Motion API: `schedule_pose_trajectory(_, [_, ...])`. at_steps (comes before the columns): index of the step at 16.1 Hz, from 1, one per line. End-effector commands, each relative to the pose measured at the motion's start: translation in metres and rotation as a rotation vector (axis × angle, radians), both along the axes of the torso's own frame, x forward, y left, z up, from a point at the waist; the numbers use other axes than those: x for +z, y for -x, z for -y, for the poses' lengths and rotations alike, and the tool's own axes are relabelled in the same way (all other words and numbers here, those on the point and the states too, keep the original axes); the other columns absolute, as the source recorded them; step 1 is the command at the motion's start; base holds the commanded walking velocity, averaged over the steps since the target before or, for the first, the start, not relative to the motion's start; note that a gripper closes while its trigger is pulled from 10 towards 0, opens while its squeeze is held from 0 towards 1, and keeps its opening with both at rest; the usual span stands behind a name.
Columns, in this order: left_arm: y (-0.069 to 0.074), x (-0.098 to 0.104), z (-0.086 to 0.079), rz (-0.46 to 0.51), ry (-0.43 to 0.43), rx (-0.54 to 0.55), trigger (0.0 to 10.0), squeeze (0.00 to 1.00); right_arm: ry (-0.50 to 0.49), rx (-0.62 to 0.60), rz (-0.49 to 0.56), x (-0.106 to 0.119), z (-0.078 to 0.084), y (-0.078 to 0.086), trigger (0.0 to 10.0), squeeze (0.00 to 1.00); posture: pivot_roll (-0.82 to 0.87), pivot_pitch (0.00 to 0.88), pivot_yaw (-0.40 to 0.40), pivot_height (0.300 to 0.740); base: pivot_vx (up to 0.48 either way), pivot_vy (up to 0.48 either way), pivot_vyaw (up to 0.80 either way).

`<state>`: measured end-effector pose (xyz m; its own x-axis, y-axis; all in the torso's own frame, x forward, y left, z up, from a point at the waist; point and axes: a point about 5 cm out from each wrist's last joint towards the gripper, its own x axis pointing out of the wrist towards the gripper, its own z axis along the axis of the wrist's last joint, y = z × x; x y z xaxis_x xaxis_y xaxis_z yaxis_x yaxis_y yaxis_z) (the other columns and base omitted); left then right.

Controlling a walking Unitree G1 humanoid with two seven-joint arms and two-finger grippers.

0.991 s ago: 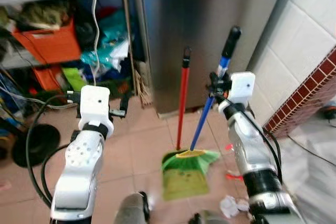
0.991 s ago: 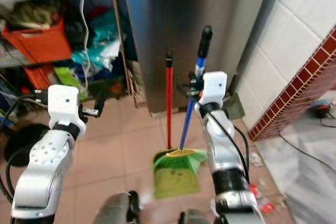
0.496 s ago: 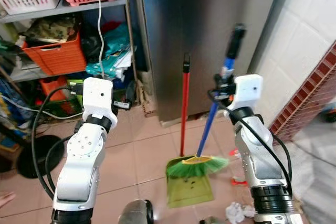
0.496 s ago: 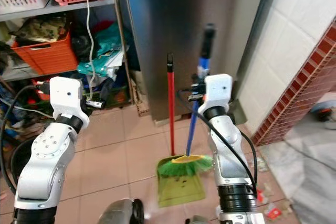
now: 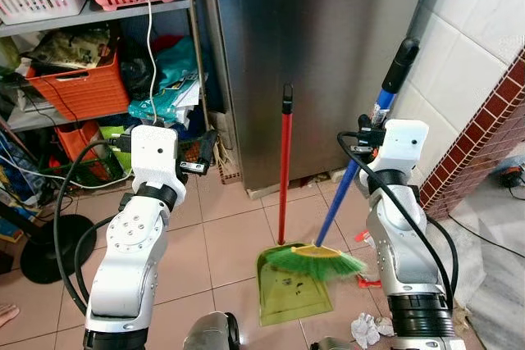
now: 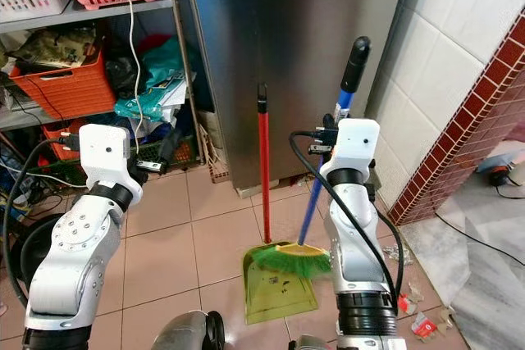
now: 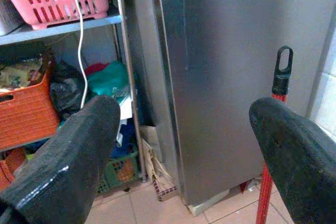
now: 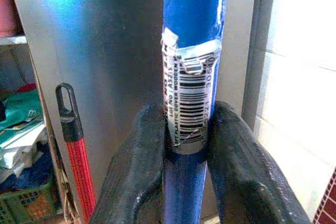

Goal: Sweep floor

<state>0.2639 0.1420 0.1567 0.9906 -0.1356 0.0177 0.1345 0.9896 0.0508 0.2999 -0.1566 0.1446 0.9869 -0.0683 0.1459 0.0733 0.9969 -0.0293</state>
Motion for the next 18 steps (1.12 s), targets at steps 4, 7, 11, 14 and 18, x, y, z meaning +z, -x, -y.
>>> schedule_pose_trajectory(4, [0.003, -0.002, 0.002, -0.014, 0.008, -0.003, 10.0, 0.00, 0.061, -0.001, 0.047, 0.014, 0.005, -0.006, 0.0, 0.00, -0.08, 0.000, 0.030, 0.740, 0.000, 0.340, 0.00])
schedule_pose_trajectory(7, [0.004, -0.001, 0.002, -0.016, 0.007, -0.002, 10.0, 0.00, 0.105, 0.005, 0.079, 0.020, 0.006, -0.007, 0.0, 0.00, -0.08, 0.000, 0.030, 0.740, 0.000, 0.374, 0.00])
schedule_pose_trajectory(11, [0.006, -0.002, 0.003, -0.023, 0.007, -0.008, 10.0, 0.00, 0.098, -0.011, 0.035, 0.015, 0.010, -0.011, 0.0, 0.00, -0.08, 0.000, 0.030, 0.740, 0.000, 0.377, 0.00])
schedule_pose_trajectory(14, [0.007, -0.003, 0.003, -0.031, 0.011, -0.008, 10.0, 0.00, 0.094, -0.018, 0.019, 0.011, 0.012, -0.012, 0.0, 0.00, -0.08, 0.000, 0.027, 0.740, 0.000, 0.480, 0.00])
schedule_pose_trajectory(18, [0.008, -0.010, 0.005, -0.057, 0.038, -0.022, 10.0, 0.00, 0.054, -0.048, -0.007, 0.002, 0.016, -0.010, 0.0, 0.00, -0.08, 0.000, -0.001, 0.740, 0.000, 0.480, 0.00])
